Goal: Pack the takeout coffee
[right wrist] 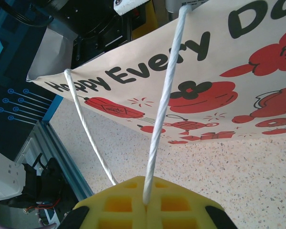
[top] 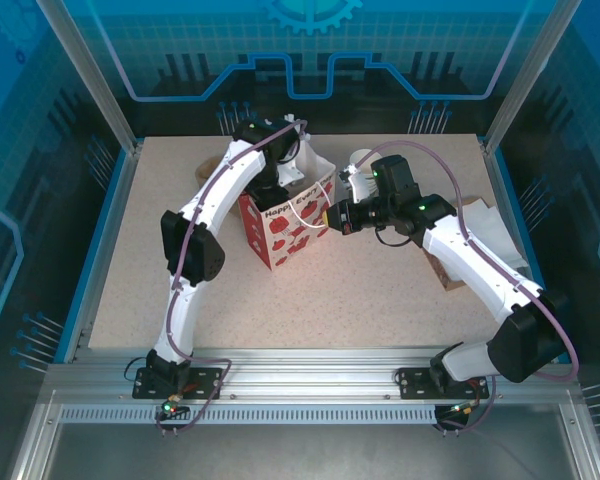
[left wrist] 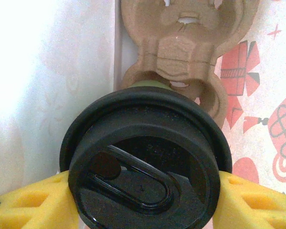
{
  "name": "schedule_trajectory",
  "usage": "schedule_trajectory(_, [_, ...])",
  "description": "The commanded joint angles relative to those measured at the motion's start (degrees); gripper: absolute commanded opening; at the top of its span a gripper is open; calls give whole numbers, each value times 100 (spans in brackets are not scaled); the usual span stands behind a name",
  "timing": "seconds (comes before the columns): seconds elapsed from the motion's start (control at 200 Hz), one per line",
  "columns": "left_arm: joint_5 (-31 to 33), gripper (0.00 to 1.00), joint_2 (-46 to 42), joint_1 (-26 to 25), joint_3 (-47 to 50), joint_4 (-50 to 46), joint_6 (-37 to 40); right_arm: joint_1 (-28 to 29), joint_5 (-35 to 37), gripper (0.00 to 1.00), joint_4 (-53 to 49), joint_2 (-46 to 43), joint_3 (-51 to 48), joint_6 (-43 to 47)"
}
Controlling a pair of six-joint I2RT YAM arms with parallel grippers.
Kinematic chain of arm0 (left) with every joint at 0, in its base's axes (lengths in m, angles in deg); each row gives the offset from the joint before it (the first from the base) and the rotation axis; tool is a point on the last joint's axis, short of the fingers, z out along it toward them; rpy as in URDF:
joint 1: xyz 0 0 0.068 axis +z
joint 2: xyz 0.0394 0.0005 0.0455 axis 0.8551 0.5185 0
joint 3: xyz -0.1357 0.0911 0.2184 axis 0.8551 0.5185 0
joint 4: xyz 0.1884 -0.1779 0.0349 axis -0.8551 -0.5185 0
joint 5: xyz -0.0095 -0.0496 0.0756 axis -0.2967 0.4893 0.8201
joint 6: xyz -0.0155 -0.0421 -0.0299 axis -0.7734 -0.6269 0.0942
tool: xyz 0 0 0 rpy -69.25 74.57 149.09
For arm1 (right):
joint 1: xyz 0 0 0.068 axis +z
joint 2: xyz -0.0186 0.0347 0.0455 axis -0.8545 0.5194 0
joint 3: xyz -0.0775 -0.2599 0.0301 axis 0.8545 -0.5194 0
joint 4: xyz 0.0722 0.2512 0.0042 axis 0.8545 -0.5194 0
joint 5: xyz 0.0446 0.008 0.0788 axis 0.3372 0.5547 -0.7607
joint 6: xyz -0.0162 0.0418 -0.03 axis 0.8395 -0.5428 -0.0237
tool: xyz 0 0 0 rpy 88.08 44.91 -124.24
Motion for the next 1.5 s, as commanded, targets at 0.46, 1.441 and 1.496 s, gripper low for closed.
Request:
schedule_trajectory(0.46, [-110, 48, -195, 67, 76, -59, 79, 101, 49, 4, -132, -4, 104, 110])
schedule_trajectory(1.441, [-620, 47, -164, 148, 125, -84, 197, 119, 42, 4, -114, 39, 112, 95])
schedule_trajectory(1.496, [-661, 47, -163, 145, 120, -78, 198, 119, 48, 4, -122, 48, 120, 95])
